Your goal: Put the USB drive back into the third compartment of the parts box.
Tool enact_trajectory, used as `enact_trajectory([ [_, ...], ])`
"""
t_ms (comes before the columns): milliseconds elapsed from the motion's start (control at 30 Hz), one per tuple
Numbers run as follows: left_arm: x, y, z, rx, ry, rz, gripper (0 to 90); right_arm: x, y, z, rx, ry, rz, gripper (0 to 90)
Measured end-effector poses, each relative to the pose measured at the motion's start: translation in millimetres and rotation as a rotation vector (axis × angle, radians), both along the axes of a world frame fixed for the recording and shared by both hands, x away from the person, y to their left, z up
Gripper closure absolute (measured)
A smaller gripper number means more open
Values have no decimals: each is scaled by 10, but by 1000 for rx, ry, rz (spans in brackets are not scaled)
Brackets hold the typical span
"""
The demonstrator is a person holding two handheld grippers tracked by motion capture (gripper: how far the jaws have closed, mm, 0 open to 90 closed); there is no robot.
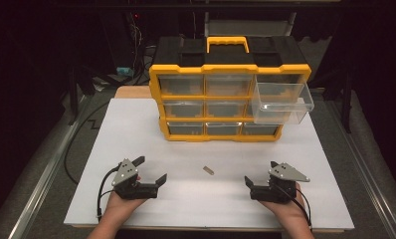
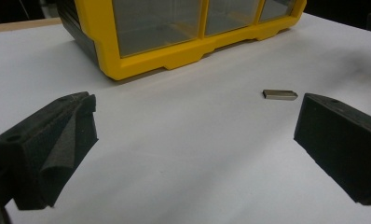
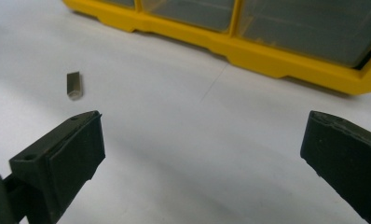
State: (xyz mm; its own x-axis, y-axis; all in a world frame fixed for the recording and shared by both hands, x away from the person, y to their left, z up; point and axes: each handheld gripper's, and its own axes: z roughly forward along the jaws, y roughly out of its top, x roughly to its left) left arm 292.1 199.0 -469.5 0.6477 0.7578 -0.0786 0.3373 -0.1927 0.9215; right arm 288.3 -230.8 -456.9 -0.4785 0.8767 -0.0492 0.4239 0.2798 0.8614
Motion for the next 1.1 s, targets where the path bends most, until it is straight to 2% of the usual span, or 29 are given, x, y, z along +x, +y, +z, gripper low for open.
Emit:
enact_trajectory([
  [200, -10, -10, 0, -3, -5, -5, 3, 28, -8, -21, 28, 68, 30, 1],
  [500, -7, -16, -5, 1, -10, -12, 3, 57, 34, -32, 40, 92, 73, 1],
  [600, -8, -22, -8, 4, -8, -15, 3, 75, 105, -44, 36, 103, 106, 1],
  [800, 7, -8, -7, 2, -15, -13, 3, 114, 358, -73, -3, 119, 186, 1],
  [1100, 6, -20, -3, 1, -23, -22, 3, 192, 581, -113, -27, 151, 248, 7],
])
